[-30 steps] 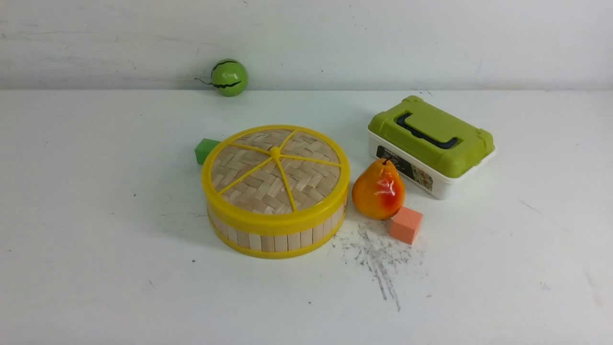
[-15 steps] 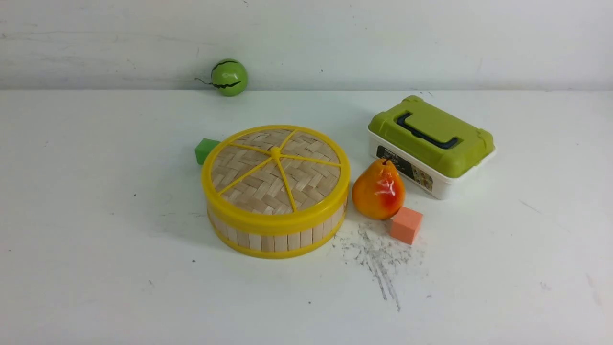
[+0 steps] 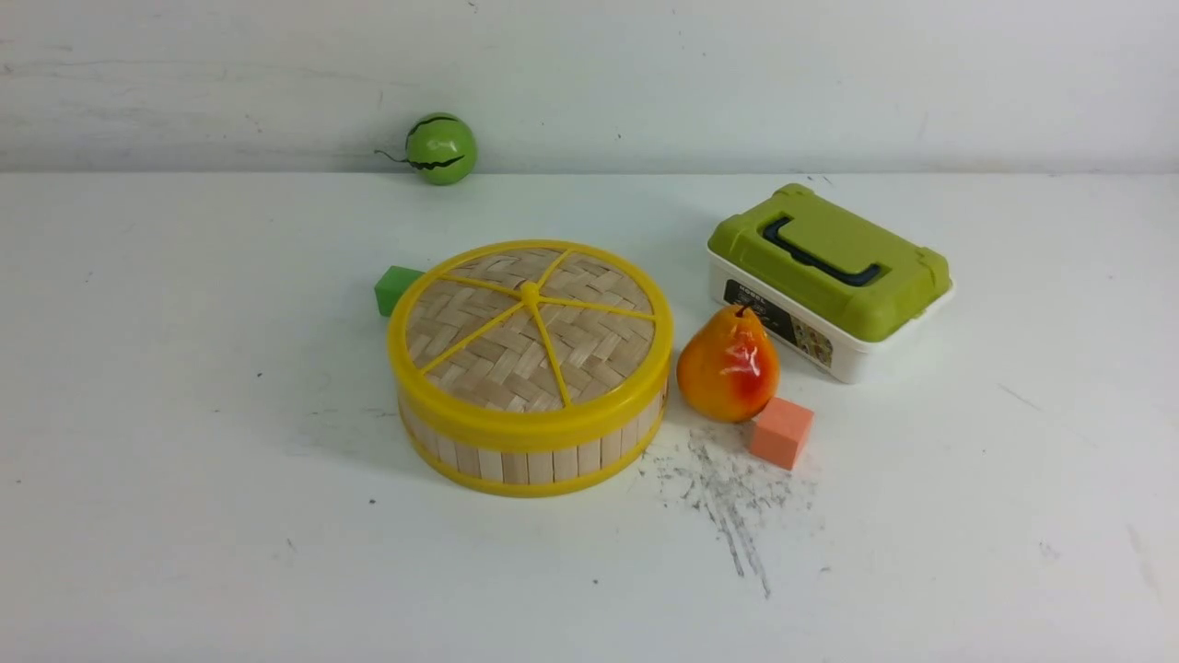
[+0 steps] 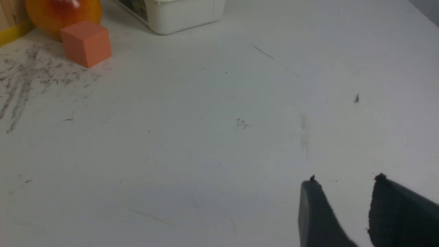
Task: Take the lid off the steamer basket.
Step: Use the left arm to lift the lid of the steamer, then use the left arm to place the steamer lid on the table
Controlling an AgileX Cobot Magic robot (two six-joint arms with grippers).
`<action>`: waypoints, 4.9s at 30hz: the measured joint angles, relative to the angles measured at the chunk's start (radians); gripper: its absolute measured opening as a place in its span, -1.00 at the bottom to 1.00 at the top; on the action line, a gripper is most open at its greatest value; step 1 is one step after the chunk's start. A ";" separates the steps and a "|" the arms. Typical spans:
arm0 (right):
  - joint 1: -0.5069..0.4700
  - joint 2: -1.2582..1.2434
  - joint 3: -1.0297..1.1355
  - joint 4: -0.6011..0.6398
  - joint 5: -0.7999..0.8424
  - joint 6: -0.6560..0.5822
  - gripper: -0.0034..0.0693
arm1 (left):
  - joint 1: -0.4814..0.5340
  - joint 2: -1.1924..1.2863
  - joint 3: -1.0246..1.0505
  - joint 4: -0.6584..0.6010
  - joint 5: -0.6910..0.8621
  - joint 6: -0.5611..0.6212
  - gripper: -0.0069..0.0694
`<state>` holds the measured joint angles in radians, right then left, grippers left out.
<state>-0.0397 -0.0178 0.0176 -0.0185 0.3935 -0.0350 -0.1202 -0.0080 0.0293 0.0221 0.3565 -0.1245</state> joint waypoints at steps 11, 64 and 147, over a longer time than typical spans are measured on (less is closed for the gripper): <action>0.000 0.000 0.000 0.000 0.000 0.000 -0.25 | 0.000 0.000 0.000 0.002 -0.156 0.000 -0.53; 0.000 0.000 0.000 0.000 0.000 0.000 -0.25 | -0.036 0.987 -0.854 -0.157 -0.077 -0.173 -0.85; 0.000 0.000 0.000 0.000 0.000 0.000 -0.25 | -0.342 2.020 -2.168 0.206 0.706 -0.127 -0.55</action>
<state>-0.0397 -0.0178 0.0176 -0.0185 0.3935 -0.0350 -0.4623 2.0120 -2.1384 0.2280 1.0624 -0.2514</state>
